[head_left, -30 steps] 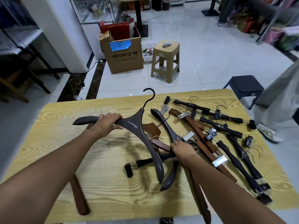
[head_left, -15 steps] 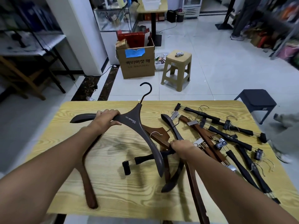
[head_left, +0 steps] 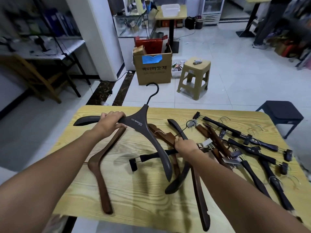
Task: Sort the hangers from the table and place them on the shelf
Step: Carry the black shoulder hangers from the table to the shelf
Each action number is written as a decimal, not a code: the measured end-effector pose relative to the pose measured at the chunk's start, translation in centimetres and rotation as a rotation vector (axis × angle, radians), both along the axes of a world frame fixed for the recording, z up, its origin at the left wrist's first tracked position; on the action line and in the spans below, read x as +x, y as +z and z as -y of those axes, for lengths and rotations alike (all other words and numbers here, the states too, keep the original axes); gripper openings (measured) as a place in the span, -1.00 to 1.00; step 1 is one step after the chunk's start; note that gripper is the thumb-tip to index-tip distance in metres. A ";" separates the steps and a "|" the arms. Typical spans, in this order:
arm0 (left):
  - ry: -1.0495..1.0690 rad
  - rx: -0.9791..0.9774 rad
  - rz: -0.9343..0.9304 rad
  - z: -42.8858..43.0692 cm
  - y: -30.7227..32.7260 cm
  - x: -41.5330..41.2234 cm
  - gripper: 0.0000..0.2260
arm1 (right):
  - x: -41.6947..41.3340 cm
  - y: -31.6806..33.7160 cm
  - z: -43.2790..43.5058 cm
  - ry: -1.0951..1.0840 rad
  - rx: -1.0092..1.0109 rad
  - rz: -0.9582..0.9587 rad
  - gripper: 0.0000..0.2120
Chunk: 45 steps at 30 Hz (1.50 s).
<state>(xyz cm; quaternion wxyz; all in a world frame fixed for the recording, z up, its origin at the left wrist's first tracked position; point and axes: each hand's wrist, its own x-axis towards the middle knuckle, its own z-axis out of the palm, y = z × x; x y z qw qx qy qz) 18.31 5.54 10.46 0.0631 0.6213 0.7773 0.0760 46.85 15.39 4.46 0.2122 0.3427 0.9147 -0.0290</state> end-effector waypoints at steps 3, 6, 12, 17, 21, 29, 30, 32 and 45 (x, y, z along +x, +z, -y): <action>0.012 -0.008 -0.015 0.4 -0.1 -0.9 -0.70 | -1.6 -0.3 0.1 -0.047 0.021 -0.024 -0.49; 0.018 -0.013 -0.018 0.8 -0.4 -1.6 -0.69 | -2.2 -1.2 0.7 -0.032 0.029 0.011 -0.57; 0.034 -0.041 -0.046 0.7 -1.0 -2.3 -0.70 | -0.7 -4.4 2.4 0.012 -0.028 0.038 -0.54; 0.006 -0.041 -0.021 -0.2 -1.9 -1.7 -0.67 | 0.5 -6.6 3.2 0.048 -0.072 0.033 -0.47; -0.010 -0.080 -0.017 -1.2 -2.7 -0.6 -0.64 | 1.6 -7.8 3.7 0.045 -0.100 0.021 -0.28; -0.061 -0.103 -0.014 -3.2 -4.3 0.3 -0.62 | 3.7 -7.6 2.6 -0.011 -0.015 -0.229 -0.21; -0.062 -0.097 -0.004 -3.4 -4.4 0.4 -0.62 | 3.8 -7.6 2.1 -0.057 0.013 -0.245 -0.36; -0.072 -0.091 0.006 -3.9 -4.8 0.5 -0.62 | 3.8 -7.4 1.2 -0.165 0.034 -0.236 -0.62; -0.120 -0.092 0.046 -7.0 -7.1 1.6 -0.66 | 5.1 -9.3 -1.4 -0.533 0.009 -0.247 -0.72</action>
